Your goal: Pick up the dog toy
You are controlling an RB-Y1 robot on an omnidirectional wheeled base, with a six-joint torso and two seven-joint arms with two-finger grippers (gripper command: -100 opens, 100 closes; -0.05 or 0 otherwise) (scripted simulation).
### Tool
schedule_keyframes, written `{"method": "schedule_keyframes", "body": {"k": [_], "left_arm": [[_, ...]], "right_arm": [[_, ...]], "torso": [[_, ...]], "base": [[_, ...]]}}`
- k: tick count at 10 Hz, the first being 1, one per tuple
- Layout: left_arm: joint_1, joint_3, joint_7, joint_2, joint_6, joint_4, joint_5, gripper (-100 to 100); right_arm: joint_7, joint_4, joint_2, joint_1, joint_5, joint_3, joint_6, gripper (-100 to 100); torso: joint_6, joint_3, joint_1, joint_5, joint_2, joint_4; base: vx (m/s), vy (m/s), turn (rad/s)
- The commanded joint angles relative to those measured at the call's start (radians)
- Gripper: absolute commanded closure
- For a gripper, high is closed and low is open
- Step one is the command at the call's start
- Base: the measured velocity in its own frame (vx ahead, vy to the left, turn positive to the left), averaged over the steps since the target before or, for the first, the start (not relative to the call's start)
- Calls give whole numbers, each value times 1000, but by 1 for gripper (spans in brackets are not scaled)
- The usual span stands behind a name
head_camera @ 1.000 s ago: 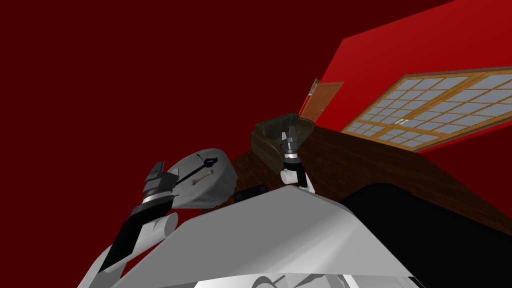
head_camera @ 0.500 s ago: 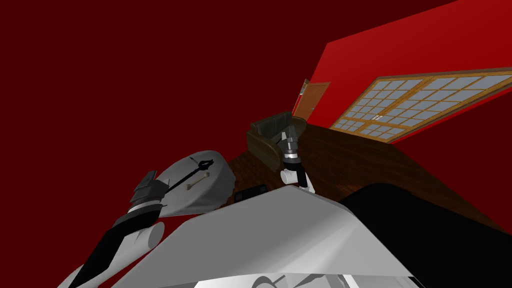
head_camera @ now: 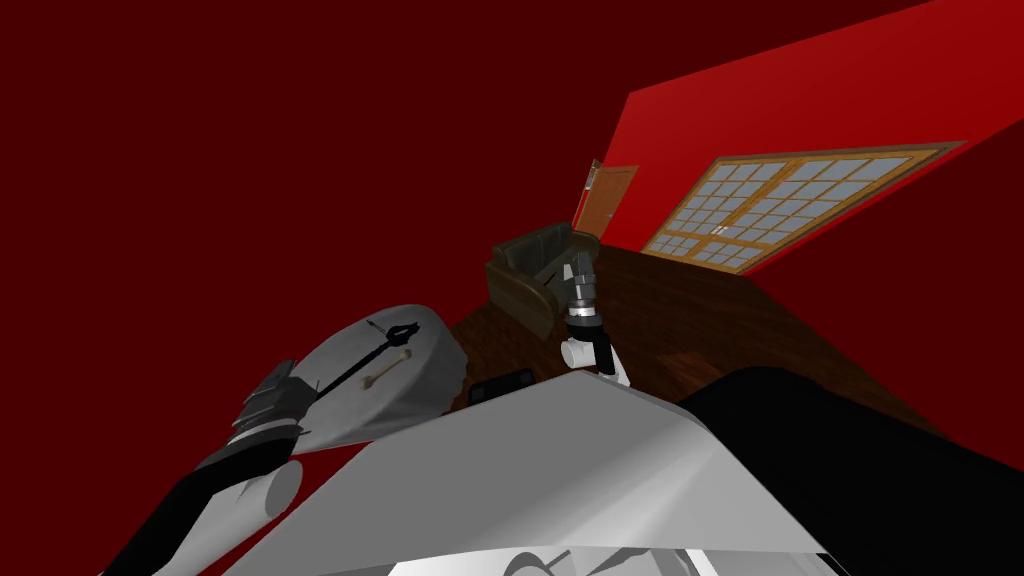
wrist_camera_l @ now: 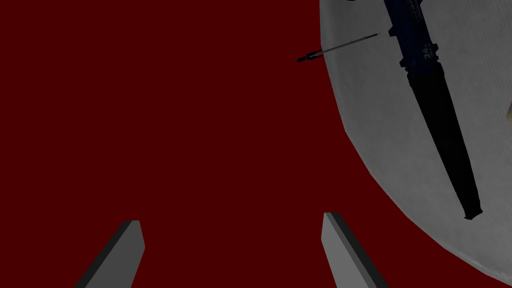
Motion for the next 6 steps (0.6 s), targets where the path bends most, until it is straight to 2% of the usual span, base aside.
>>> {"method": "schedule_keyframes", "body": {"k": [1,2,3,4,5,6], "left_arm": [[1,9,1,7,30,-1,5,-100],[8,41,-4,25,70,34,24,-100],[8,41,-4,25,81,34,24,-100],[14,70,-8,42,119,69,42,-100],[14,70,-8,42,131,69,42,-100],[19,98,-12,58,163,103,61,-100]], "right_arm": [[0,0,0,0,0,0,0,0],[0,0,0,0,0,0,0,0],[0,0,0,0,0,0,0,0],[0,0,0,0,0,0,0,0],[0,0,0,0,0,0,0,0],[0,0,0,0,0,0,0,0]], "torso": [[0,0,0,0,0,0],[0,-1,0,0,-1,0],[1,-1,0,0,-1,0],[0,-1,0,0,-1,0],[0,-1,0,0,-1,0],[0,-1,0,0,-1,0]], "base": [[-8,1,28],[-13,-7,-202],[-14,2,-115],[-17,-3,-188],[-17,3,-91],[-16,-2,-163]]}}
